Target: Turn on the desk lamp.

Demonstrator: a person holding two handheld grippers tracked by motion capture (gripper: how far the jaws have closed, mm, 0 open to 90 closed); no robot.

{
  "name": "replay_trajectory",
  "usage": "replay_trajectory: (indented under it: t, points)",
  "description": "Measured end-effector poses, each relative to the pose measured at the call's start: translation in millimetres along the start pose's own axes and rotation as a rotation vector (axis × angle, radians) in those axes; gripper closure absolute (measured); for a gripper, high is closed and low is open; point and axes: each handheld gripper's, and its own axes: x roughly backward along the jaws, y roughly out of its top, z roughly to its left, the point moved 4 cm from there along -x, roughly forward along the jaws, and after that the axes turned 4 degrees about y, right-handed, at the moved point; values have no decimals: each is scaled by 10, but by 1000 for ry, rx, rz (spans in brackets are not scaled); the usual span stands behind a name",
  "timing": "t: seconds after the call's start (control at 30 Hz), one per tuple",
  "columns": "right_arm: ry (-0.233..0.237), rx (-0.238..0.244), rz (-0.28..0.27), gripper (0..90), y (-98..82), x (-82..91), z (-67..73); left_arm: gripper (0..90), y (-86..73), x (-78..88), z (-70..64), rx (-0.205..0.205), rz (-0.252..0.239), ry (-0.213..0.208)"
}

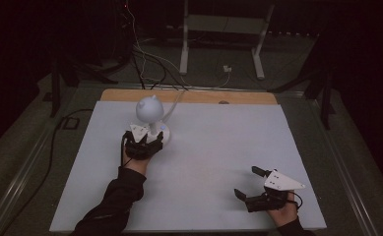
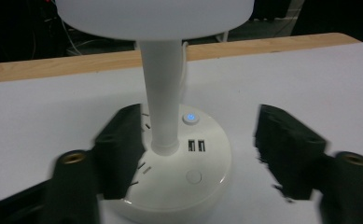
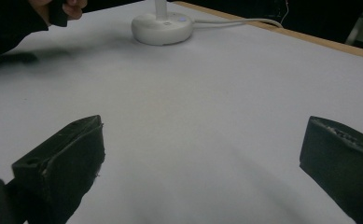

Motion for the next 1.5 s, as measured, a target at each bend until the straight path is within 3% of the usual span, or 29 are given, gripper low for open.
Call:
replay_trajectory:
  t: [0.17, 0.27, 0.47, 0.63, 0.83, 1.0, 1.2, 1.37, 1.5]
  points:
    - [0, 1, 1, 0, 0, -1, 1, 488, -24, -18, -29, -3, 1, 18]
    - [0, 1, 1, 0, 0, 1, 0, 497, -46, -33, -49, -3, 9, 40]
    - [1, 0, 0, 0, 0, 3, -2, 633, -94, -72, -70, -37, 30, 76]
    - [1, 1, 1, 0, -1, 3, -1, 744, -164, -121, -85, -71, 55, 74]
    - [4, 1, 4, 0, -2, 0, 1, 835, -178, -169, -81, -73, 73, 52]
    - [3, 1, 2, 0, -2, 2, 0, 875, -207, -207, -109, -86, 89, 29]
    - [4, 1, 1, 0, -1, 5, -1, 899, -232, -244, -114, -107, 103, 31]
    - [4, 2, 1, 0, -1, 7, -1, 900, -260, -282, -79, -104, 130, 44]
    - [5, 1, 0, 0, 0, 7, -1, 900, -265, -297, -70, -104, 132, 25]
